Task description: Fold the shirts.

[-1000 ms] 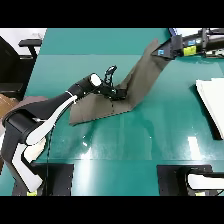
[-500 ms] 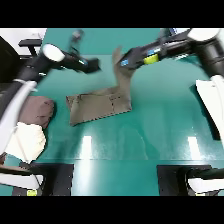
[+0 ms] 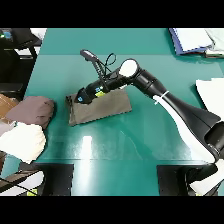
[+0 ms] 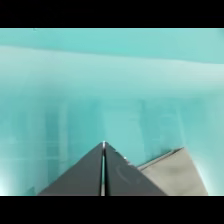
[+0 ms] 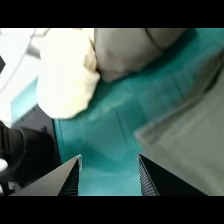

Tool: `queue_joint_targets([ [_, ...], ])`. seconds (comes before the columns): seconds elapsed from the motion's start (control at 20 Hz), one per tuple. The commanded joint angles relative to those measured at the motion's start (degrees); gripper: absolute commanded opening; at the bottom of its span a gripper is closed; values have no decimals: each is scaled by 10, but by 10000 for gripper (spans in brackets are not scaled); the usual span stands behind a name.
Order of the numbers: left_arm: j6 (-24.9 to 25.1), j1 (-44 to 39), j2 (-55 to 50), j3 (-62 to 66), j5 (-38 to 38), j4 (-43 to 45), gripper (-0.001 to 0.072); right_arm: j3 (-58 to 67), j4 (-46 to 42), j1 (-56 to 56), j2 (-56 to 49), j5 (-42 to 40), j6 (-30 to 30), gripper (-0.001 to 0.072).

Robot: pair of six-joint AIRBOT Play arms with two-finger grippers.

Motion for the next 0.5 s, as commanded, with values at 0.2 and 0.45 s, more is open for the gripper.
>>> queue_joint_targets([
  [0.2,15,19,14,0,-46,5,25,-109,-163,-210,38,75,95,457],
  [0.45,15,19,11,-4,-47,3,25,-200,-87,-316,3,74,103,649],
])
